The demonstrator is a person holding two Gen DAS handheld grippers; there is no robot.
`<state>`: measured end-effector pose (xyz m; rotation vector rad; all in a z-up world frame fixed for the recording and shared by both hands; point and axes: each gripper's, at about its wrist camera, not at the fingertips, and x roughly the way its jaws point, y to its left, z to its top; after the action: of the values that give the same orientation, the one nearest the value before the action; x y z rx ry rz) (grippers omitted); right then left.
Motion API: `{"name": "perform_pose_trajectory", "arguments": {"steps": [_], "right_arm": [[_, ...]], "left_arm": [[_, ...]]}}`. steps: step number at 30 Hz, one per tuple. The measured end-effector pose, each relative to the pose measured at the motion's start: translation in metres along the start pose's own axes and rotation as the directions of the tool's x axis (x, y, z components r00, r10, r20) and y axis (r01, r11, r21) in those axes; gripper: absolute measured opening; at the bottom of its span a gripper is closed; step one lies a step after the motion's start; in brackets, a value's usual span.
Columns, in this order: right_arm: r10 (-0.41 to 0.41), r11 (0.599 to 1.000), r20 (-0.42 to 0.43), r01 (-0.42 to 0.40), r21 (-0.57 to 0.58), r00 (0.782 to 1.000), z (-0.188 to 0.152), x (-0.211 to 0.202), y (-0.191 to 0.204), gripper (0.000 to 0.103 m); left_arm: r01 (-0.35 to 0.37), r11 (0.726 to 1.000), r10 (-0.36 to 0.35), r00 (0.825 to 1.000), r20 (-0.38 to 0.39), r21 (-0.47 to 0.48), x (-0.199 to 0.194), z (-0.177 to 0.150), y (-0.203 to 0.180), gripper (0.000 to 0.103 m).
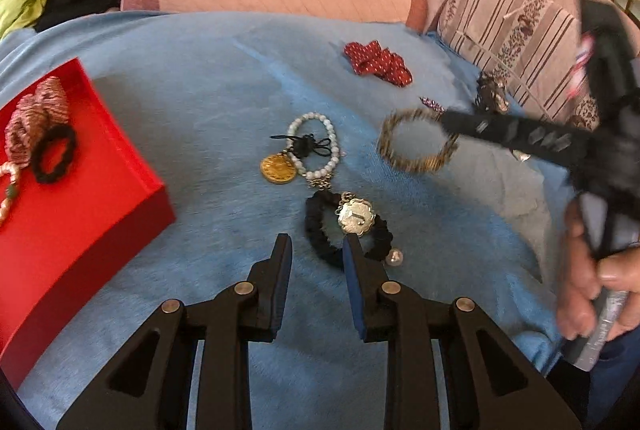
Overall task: Organize jewelry
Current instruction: 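Move both open tools back to the remaining jewelry beside the tray, then grasp the black beaded bracelet with the left tool while the right tool grasps the leopard-print bracelet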
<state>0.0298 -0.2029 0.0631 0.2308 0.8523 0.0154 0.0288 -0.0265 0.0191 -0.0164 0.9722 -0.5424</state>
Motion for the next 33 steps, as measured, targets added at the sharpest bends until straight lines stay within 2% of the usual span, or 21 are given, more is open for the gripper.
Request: {"name": "perform_pose_trajectory", "arguments": {"steps": [4,6,7,9,13,15,17,20,24,29,33], "right_arm": [[0.043,0.999,0.039,-0.044,0.024,0.998,0.002,-0.012,-0.001,0.006],[0.052,0.998,0.046,-0.053,0.024,0.998,0.002,-0.012,0.003,0.006],[0.062,0.998,0.046,-0.063,0.019,0.997,0.003,-0.012,0.004,0.006],[0.065,0.998,0.05,-0.066,0.013,0.997,0.002,-0.013,0.006,0.006],[0.084,0.996,0.071,-0.085,0.015,0.994,0.003,-0.016,0.006,0.006],[0.097,0.995,0.087,-0.099,0.022,0.992,0.003,-0.02,0.005,0.006],[0.106,0.994,0.102,-0.109,0.024,0.989,0.003,-0.023,0.007,0.006],[0.116,0.993,0.116,-0.119,0.02,0.987,0.003,-0.026,0.01,0.006],[0.114,0.993,0.113,-0.116,0.015,0.987,0.002,-0.024,0.014,0.006],[0.119,0.993,0.116,-0.121,0.009,0.986,0.002,-0.023,0.016,0.006],[0.125,0.992,0.117,-0.125,-0.005,0.985,0.0,-0.023,0.02,0.006]], "left_arm": [[-0.054,0.998,0.054,0.999,-0.001,0.023,0.016,0.003,-0.007,0.025],[-0.107,0.993,0.107,0.994,0.008,0.047,0.021,0.005,-0.012,0.016],[-0.136,0.989,0.135,0.991,0.014,0.063,0.022,0.005,-0.014,0.008],[-0.157,0.983,0.155,0.987,0.027,0.098,0.019,0.004,-0.019,0.007],[-0.082,0.989,0.065,0.989,0.136,0.123,-0.02,0.01,-0.024,0.007],[-0.051,0.986,0.013,0.973,0.231,0.159,-0.049,0.012,-0.03,0.007],[-0.019,0.983,-0.04,0.949,0.313,0.182,-0.076,0.013,-0.034,0.007],[0.013,0.977,-0.095,0.921,0.378,0.214,-0.101,0.015,-0.035,0.007],[0.003,0.981,-0.071,0.936,0.346,0.193,-0.095,0.019,-0.028,0.007],[0.01,0.985,-0.073,0.928,0.365,0.17,-0.101,0.021,-0.02,0.007],[-0.014,0.989,-0.041,0.93,0.366,0.146,-0.102,0.019,-0.013,0.007]]}}
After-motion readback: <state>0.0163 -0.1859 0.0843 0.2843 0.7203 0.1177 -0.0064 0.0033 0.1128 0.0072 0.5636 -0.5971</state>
